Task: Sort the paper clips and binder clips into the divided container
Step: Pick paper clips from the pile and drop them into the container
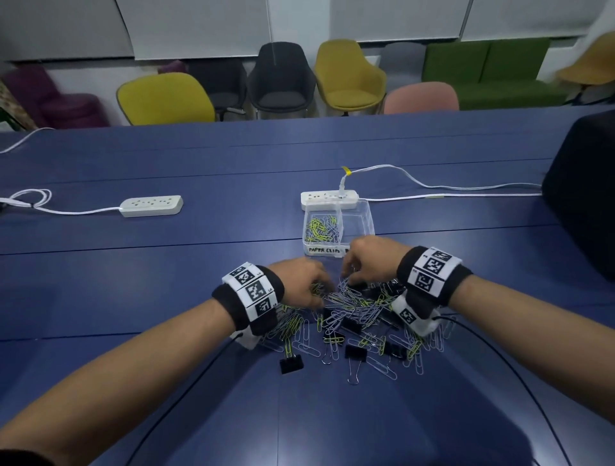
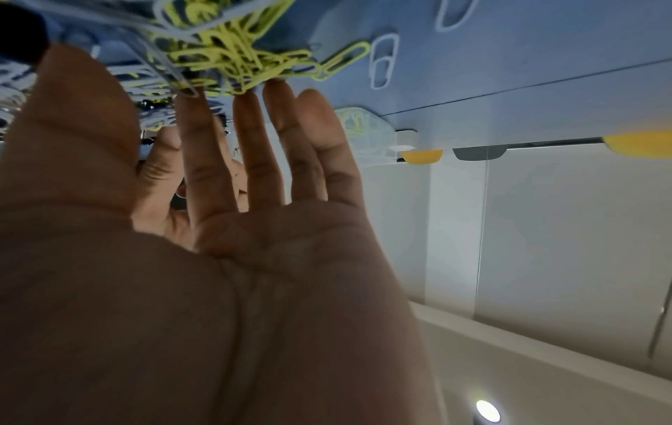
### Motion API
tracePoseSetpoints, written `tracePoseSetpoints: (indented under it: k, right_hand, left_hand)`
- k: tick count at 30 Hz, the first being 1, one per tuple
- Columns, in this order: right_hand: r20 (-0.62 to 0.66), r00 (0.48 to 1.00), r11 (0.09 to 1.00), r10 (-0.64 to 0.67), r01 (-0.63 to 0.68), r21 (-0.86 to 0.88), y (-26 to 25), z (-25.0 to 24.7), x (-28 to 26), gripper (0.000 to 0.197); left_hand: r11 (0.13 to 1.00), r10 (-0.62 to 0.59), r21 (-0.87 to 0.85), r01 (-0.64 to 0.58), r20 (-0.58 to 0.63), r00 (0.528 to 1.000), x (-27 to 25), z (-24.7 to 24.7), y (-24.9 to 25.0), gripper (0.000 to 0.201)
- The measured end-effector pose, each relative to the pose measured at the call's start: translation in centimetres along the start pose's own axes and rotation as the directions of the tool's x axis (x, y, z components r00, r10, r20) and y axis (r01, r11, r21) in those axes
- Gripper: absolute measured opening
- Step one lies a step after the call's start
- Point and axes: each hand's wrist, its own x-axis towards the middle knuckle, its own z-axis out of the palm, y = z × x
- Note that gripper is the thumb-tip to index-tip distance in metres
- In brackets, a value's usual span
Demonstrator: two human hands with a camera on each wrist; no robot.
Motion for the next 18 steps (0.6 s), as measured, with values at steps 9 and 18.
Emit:
tracePoseSetpoints:
  k: [9,18]
  right_hand:
    - [-0.025,0.999,0.979,-0.024,0.028,0.2,0.2,-0.6,-0.2,0.015]
    - [-0.021,0.996,0.594,-0.083,0.066,0.801,-0.2,-1.3,-1.3,0.015]
  left_hand:
    - [0.985,-0.046,-0.17,0.035,-0.064,0.997,-2.2,0.4,-1.6,0.037]
    - [0.978,-0.064,-0.204,0.05,-0.063,0.996,-2.3,0.9,-2.2,0.055]
